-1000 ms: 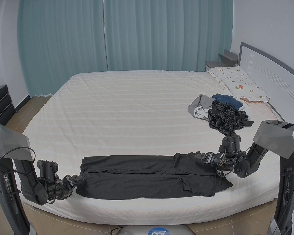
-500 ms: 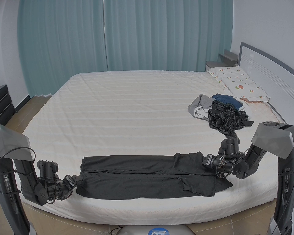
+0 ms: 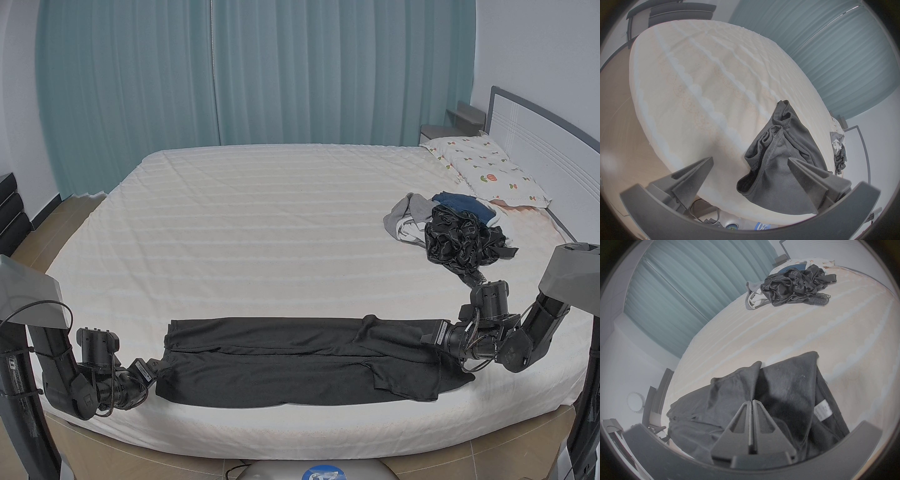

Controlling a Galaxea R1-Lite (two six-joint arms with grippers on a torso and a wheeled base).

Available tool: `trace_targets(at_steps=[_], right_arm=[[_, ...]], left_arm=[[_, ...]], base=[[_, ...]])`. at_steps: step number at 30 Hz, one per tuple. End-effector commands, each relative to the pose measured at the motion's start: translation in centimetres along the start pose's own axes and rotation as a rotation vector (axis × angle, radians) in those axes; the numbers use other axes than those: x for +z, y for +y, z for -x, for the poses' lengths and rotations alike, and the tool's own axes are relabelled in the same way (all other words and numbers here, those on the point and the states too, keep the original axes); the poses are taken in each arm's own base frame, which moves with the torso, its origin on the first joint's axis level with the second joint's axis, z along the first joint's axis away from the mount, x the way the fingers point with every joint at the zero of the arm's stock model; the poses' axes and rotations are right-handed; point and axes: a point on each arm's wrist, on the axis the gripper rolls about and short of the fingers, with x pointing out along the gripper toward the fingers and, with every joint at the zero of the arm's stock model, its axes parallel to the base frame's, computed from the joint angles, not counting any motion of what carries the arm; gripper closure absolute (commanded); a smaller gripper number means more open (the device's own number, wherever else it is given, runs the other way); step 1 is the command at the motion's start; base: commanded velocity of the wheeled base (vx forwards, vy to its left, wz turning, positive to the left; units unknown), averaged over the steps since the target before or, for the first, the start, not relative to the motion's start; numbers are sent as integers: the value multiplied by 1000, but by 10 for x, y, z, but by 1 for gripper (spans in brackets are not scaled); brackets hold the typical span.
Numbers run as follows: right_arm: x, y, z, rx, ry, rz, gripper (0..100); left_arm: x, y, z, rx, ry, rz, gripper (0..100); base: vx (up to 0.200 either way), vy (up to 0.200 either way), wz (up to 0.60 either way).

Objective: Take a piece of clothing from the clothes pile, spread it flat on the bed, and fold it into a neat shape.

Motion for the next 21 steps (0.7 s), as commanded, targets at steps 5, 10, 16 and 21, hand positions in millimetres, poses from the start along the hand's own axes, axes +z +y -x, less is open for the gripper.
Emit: trace_targets(at_steps=[5, 10, 16, 21], right_arm=[[-1, 1, 19, -1, -6, -5, 100], [-11, -4, 21, -26, 30, -12, 100], [-17, -9, 20, -50, 48, -22, 100], [-15, -9, 20, -64, 27, -30, 0]], left_arm=[[0, 0, 0, 0, -1, -1, 0], [0, 0, 0, 0, -1, -1, 0], [-1, 0, 0, 1, 0, -1, 0], [-1, 0, 0, 1, 0, -1, 0]], base=[[0, 0, 0], [0, 0, 0], [0, 0, 0], [0, 0, 0]])
